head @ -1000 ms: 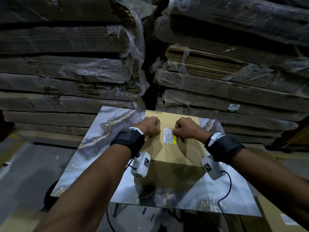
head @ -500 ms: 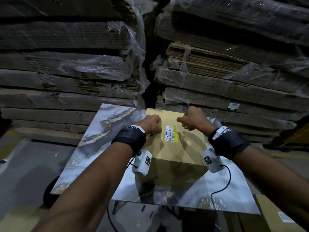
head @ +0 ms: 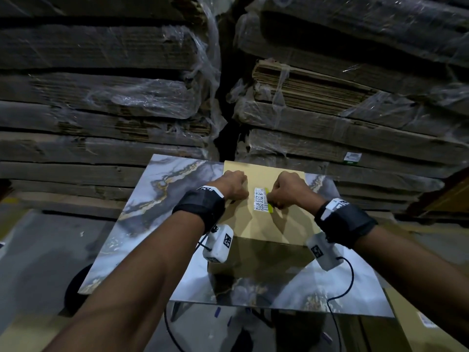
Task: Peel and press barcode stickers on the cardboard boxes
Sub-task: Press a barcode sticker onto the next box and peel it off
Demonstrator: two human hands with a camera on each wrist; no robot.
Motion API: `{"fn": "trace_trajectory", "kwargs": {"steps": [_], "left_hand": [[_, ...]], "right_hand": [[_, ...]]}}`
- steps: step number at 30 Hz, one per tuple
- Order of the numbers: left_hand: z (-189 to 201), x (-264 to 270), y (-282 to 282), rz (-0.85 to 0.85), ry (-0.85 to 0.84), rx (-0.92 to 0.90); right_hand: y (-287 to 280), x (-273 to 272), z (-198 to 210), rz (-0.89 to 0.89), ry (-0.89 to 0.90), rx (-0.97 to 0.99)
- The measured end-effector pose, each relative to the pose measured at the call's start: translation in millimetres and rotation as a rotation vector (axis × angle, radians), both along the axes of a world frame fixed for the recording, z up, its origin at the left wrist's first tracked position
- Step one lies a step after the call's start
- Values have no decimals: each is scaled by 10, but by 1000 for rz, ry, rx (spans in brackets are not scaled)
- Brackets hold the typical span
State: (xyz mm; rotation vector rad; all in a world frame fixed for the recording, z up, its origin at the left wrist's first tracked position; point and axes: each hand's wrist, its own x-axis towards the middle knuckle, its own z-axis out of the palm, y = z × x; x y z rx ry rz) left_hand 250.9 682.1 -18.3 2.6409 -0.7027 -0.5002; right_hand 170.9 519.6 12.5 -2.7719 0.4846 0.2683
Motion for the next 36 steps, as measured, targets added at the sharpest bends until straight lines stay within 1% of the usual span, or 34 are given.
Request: {"fn": "trace_trajectory", "kwargs": {"steps": [4, 8, 13, 16, 18, 20, 22, 23, 25, 27, 30, 33, 36], "left_hand": [[-13, -3, -6, -1, -18, -18], [0, -25, 1, -8, -17, -33], [-5, -4, 4, -14, 6, -36], [-11, 9, 4, -12, 0, -38], [-6, 6, 1, -6, 0, -45], [0, 0, -5, 2, -5, -50], [15, -9, -9, -3, -16, -51], [27, -15, -10, -5, -17, -50], [38, -15, -1, -3, -6, -40], [40, -21, 14, -4, -1, -31], [23, -19, 20, -16, 2, -33], [27, -22, 28, -25, -1, -49], [29, -13, 22, -19, -8, -58]], "right_hand": [[42, 56, 71, -17, 8, 15], [127, 51, 153, -76, 35, 88], [145, 116, 154, -142, -67, -2], [44, 126, 97, -162, -84, 55], [-44, 114, 81, -170, -144, 101], [-120, 125, 95, -147, -259, 88], [-142, 131, 124, -86, -304, 130], [-137, 132, 120, -26, -287, 148], [-70, 136, 69, 114, -223, 123], [8, 145, -43, 193, -175, 118], [70, 198, -160, 185, -208, 92], [51, 236, -138, 173, -207, 75], [-32, 237, -106, 173, -208, 111]]}}
